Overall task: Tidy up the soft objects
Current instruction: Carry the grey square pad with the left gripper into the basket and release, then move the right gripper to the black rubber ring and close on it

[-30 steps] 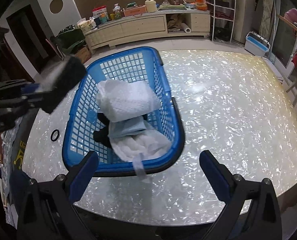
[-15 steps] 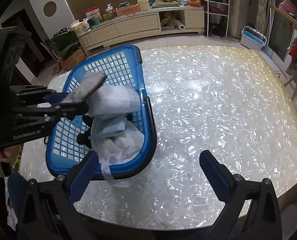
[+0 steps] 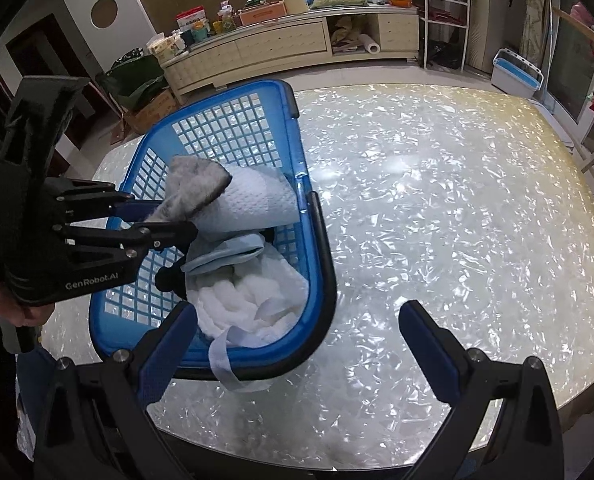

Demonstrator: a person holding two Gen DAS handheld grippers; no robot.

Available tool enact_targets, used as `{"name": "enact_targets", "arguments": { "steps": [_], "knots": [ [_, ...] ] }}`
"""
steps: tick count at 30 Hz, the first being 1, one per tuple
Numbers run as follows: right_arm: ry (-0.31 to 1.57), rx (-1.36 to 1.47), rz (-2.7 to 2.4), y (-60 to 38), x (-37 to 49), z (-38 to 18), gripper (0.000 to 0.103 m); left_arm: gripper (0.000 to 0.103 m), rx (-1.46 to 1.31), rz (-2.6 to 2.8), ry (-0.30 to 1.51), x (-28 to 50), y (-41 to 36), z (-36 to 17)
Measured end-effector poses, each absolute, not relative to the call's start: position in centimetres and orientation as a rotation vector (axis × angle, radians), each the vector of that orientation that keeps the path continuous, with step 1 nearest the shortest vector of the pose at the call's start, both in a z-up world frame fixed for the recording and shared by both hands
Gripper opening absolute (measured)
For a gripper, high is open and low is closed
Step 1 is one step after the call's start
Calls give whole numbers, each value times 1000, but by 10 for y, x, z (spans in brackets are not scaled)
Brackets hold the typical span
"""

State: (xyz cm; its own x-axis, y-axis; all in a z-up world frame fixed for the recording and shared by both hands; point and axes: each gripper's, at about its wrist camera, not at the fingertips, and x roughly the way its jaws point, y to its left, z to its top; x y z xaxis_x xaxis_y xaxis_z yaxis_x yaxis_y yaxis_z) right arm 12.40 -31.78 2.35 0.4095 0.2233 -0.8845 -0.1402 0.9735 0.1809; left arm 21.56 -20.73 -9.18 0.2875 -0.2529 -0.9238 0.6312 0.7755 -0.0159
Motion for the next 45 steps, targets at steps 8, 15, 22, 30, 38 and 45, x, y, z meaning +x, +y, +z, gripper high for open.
{"name": "enact_targets", "arguments": {
  "steps": [8, 15, 22, 30, 38, 45],
  "knots": [
    [1123, 82, 229, -318, 122, 26, 101, 78, 397, -595, 1080, 206, -204, -80],
    [1114, 82, 226, -316, 115, 31, 101, 82, 381, -571, 1032, 192, -185, -55],
    [1096, 70, 236, -303, 109, 40, 101, 85, 339, -504, 1015, 174, -153, -38],
    [1069, 59, 256, -286, 106, 49, 101, 92, 282, -445, 995, 148, -118, -21],
    [1046, 33, 310, -245, 107, 55, 101, 92, 187, -365, 971, 126, -59, -9],
    [1037, 8, 388, -200, 113, 55, 101, 92, 144, -273, 958, 112, -2, -4]
  ]
}}
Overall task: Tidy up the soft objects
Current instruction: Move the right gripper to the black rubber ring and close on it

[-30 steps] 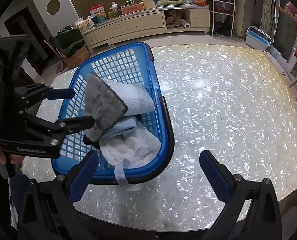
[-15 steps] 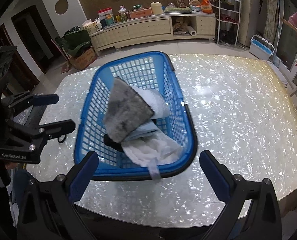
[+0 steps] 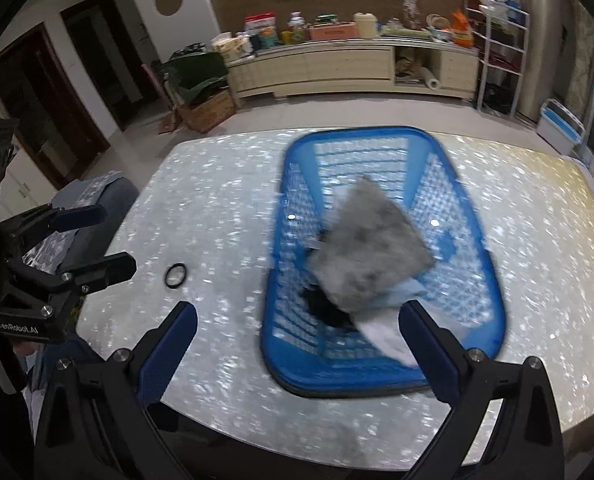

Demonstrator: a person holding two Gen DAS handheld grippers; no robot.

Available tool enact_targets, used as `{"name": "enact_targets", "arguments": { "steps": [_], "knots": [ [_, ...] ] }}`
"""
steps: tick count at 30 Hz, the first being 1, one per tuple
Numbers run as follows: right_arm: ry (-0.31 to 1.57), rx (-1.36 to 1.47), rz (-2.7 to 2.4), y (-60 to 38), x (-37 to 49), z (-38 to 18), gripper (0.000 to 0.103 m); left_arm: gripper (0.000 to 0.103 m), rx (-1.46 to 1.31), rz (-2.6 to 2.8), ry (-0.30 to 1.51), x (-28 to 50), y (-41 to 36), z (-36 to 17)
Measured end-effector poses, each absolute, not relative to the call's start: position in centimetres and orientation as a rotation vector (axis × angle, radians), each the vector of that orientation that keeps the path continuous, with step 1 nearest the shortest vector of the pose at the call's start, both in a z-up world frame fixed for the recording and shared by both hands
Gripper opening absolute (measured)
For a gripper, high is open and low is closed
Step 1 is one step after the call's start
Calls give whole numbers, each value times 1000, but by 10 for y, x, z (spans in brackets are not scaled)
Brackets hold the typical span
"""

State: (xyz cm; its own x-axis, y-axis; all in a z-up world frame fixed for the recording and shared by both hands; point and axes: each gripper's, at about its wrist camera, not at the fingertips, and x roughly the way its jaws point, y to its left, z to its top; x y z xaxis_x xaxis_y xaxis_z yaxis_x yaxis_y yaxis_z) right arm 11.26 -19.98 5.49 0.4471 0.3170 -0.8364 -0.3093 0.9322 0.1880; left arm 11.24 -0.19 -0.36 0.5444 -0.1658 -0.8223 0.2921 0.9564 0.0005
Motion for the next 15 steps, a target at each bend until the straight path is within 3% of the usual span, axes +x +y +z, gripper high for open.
{"name": "enact_targets", "arguments": {
  "steps": [15],
  "knots": [
    [1063, -99, 523, -101, 136, 28, 101, 92, 76, -108, 963, 90, 100, -18]
  ]
}}
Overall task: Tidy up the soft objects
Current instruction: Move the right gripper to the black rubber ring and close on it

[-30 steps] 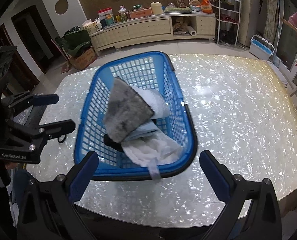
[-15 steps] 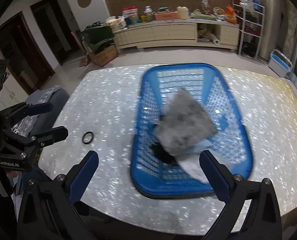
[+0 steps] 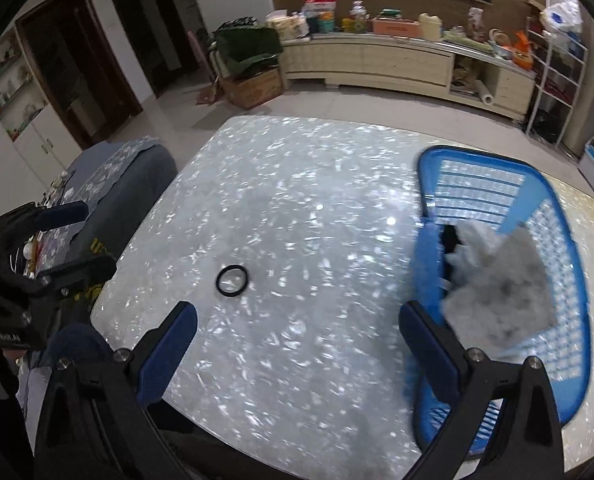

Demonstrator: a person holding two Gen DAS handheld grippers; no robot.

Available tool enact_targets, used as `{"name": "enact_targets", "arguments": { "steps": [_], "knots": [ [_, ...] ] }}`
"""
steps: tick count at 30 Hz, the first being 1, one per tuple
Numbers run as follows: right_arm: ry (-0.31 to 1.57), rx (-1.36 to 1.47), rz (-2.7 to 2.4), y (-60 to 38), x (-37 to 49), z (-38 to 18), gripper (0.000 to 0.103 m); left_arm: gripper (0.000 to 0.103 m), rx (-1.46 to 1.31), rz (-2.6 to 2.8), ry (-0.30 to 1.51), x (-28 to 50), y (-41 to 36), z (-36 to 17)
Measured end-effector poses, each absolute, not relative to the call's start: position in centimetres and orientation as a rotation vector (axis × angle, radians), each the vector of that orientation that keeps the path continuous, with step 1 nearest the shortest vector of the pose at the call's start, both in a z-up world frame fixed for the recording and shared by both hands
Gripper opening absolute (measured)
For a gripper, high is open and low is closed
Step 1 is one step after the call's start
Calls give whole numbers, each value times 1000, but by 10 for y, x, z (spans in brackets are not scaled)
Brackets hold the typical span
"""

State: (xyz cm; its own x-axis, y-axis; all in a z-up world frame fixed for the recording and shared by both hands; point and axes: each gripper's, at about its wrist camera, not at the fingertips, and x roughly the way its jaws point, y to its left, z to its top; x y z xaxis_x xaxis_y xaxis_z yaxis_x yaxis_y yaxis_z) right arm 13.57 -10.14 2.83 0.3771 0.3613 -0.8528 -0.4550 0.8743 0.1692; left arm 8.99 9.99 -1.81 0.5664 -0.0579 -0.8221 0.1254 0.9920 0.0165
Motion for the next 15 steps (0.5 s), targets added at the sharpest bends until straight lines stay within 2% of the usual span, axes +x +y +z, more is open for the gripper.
{"name": "enact_targets", "arguments": {
  "steps": [15],
  "knots": [
    [1193, -193, 596, -14, 158, -40, 101, 92, -11, -7, 1054, 92, 172, -75]
  ]
}}
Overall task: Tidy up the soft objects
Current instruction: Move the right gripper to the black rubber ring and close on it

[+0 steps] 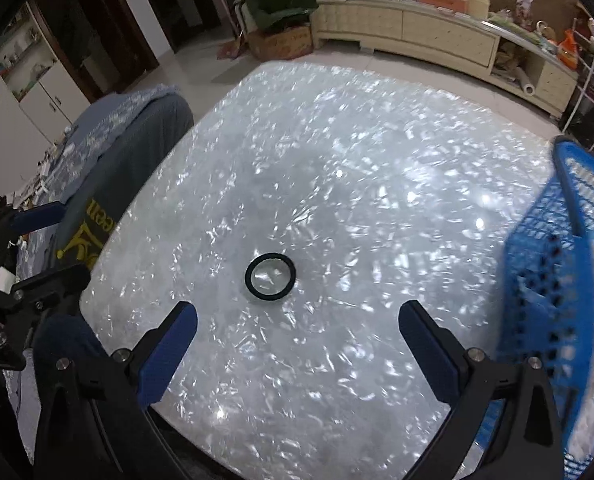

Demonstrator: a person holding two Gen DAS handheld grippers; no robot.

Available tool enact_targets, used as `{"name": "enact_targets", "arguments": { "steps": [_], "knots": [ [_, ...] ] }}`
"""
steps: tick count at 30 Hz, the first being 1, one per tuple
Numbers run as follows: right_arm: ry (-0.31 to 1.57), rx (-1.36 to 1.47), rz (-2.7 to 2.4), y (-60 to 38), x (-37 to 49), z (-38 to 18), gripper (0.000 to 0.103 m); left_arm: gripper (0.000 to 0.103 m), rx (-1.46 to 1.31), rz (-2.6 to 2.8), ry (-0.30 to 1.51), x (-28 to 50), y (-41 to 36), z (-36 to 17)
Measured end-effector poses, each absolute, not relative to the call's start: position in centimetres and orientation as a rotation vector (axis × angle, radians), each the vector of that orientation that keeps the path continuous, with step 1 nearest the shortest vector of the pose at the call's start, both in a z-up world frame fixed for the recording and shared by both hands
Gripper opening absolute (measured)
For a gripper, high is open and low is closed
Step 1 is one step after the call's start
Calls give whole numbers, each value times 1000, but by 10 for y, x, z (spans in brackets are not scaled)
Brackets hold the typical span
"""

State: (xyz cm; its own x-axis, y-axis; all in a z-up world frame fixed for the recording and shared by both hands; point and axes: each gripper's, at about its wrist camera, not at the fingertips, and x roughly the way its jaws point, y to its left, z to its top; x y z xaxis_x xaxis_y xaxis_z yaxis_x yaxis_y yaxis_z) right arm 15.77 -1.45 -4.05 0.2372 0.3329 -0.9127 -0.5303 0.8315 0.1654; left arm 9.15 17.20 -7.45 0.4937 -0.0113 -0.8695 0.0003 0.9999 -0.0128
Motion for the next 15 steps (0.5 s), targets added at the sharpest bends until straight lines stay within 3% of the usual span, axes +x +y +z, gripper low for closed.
{"name": "enact_targets", "arguments": {
  "steps": [9, 13, 15],
  "knots": [
    [1265, -245, 595, 15, 176, -82, 100, 92, -28, 15, 1075, 109, 189, -104],
    [1289, -242, 613, 22, 182, -93, 79, 92, -51, 6, 1087, 119, 193, -116],
    [1293, -253, 618, 32, 186, -100, 77, 92, -42, 10, 1094, 124, 194, -121]
  ]
}}
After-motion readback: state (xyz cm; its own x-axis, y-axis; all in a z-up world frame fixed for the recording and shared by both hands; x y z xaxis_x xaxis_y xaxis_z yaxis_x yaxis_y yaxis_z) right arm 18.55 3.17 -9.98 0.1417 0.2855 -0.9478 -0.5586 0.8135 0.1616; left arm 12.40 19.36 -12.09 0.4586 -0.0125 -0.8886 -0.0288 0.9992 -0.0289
